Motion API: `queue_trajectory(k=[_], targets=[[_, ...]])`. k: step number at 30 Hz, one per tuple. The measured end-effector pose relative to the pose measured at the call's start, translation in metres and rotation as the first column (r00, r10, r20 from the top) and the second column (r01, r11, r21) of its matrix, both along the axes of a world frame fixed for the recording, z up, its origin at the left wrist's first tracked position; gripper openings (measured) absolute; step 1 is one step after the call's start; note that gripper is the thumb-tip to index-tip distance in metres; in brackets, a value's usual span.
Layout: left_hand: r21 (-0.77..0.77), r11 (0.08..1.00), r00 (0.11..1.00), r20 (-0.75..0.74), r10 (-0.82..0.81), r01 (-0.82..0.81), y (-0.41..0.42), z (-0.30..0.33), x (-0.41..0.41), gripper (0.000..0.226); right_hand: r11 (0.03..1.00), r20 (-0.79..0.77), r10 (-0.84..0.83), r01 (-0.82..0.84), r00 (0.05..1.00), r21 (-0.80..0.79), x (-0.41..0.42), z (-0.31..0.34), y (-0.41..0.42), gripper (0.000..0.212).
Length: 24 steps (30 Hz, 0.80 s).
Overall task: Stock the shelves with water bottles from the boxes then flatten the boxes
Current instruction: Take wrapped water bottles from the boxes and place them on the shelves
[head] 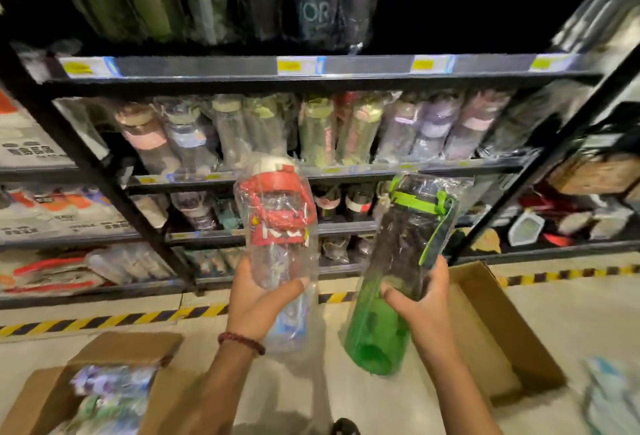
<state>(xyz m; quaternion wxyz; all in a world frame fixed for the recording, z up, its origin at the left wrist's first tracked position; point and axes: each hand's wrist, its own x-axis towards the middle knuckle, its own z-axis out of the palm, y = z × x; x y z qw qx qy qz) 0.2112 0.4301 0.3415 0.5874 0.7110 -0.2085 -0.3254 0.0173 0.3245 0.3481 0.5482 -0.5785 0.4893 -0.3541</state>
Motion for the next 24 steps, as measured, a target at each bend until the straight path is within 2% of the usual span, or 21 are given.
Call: queue_trajectory(k=[6, 9, 14, 18, 24], targets=[[0.102, 0.989, 0.994, 0.011, -0.112, 0.110, -0.066, -0.011, -0.042, 0.088, 0.985, -0.021, -0.167, 0.167, 0.986, 0.030, -0.049, -0.004, -0.045, 0.110], [0.106, 0.984, 0.988, 0.027, -0.150, 0.147, -0.097, -0.011, -0.052, 0.076, 0.974, -0.028, -0.217, 0.218, 0.976, 0.060, -0.056, -0.013, -0.069, 0.106], [0.086, 0.973, 0.976, 0.026, -0.216, 0.213, -0.162, -0.012, -0.048, 0.057, 0.966, -0.050, -0.243, 0.247, 0.969, 0.079, -0.045, -0.020, -0.110, 0.120], [0.004, 0.946, 0.944, 0.062, -0.325, 0.325, -0.230, -0.002, -0.032, 0.074, 0.956, -0.023, -0.293, 0.293, 0.956, -0.004, -0.029, -0.008, -0.160, 0.117], [-0.141, 0.875, 0.885, 0.119, -0.450, 0.464, -0.317, 0.036, -0.014, 0.071, 0.922, 0.024, -0.361, 0.361, 0.932, -0.141, -0.004, 0.030, -0.233, 0.122]])
